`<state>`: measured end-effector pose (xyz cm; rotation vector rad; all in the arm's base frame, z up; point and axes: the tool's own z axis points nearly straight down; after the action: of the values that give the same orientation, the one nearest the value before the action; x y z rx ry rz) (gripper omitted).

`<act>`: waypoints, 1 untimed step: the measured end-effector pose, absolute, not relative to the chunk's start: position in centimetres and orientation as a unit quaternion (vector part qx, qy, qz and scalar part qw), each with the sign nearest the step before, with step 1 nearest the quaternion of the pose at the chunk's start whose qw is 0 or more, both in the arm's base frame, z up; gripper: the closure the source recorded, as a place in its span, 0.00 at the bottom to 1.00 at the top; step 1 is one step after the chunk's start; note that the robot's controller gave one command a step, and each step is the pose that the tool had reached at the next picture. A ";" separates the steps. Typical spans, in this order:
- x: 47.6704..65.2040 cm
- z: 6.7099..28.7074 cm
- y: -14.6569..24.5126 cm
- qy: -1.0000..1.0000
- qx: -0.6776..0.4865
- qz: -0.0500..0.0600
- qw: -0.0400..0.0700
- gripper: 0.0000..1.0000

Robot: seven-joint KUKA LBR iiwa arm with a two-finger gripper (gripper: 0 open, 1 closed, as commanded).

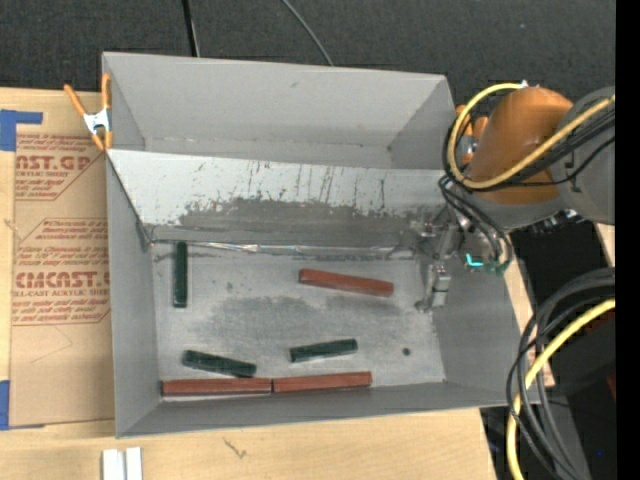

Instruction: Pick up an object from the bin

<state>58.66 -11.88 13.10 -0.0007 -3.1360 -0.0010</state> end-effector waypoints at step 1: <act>58.9 13.6 -11.8 -1.000 0.001 0.000 -0.001 0.00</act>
Offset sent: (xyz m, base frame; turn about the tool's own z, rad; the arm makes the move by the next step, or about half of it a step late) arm -0.0068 0.0513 -0.0610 0.1206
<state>58.87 -11.83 13.58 0.0017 -3.1436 0.0007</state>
